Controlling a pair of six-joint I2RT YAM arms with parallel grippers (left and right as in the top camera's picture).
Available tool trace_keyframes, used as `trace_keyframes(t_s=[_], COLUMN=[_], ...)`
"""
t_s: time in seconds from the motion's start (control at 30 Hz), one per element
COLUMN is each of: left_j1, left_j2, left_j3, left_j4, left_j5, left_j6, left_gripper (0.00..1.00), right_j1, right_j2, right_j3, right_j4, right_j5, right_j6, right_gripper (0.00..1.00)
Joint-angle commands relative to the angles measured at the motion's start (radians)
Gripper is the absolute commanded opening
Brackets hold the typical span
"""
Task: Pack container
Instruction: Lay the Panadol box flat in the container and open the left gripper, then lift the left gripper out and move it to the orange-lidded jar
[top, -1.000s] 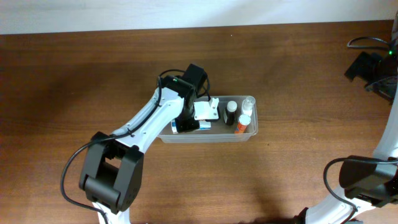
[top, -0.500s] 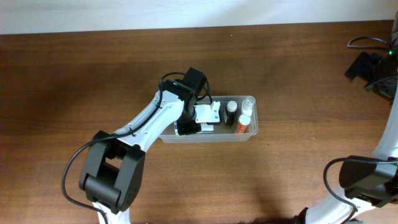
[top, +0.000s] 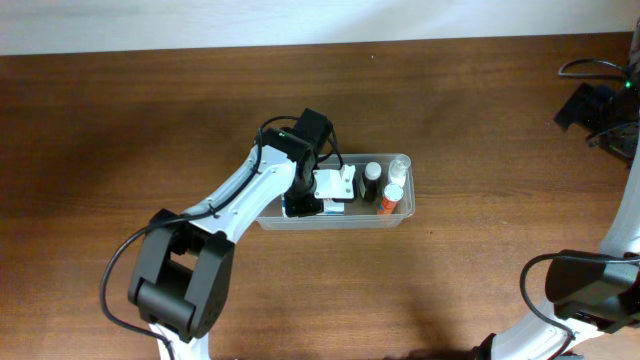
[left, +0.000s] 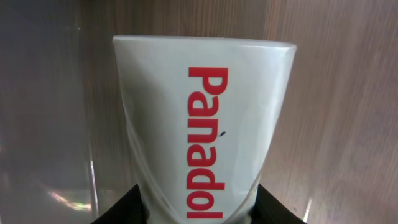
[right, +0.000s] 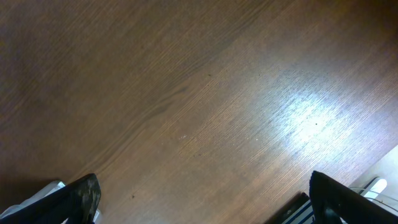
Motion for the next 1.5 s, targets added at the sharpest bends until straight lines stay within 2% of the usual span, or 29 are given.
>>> trace_keyframes(t_s=[0.0, 0.4, 0.43, 0.8, 1.03, 1.3, 1.47], left_j1=[0.0, 0.0, 0.0, 0.0, 0.001, 0.001, 0.001], left_j2=[0.053, 0.086, 0.085, 0.085, 0.083, 0.048, -0.023], left_j3=[-0.011, -0.011, -0.011, -0.011, 0.016, 0.119, 0.226], left_j4=[0.006, 0.032, 0.032, 0.032, 0.032, 0.016, -0.072], left_j5=[0.022, 0.022, 0.022, 0.022, 0.0, -0.056, -0.08], left_j6=[0.024, 0.023, 0.023, 0.023, 0.022, -0.077, -0.169], left_gripper=[0.43, 0.43, 0.47, 0.64, 0.66, 0.7, 0.74], right_j1=[-0.003, -0.003, -0.003, -0.003, -0.003, -0.003, -0.003], right_j2=[-0.018, -0.018, -0.018, -0.018, -0.018, -0.018, -0.018], right_j3=[0.014, 0.014, 0.014, 0.014, 0.014, 0.014, 0.014], right_j4=[-0.002, -0.002, -0.002, -0.002, -0.002, -0.002, -0.002], right_j5=[0.005, 0.005, 0.005, 0.005, 0.005, 0.005, 0.005], right_j6=[0.008, 0.008, 0.008, 0.008, 0.008, 0.008, 0.008], right_gripper=[0.98, 0.99, 0.98, 0.98, 0.98, 0.98, 0.98])
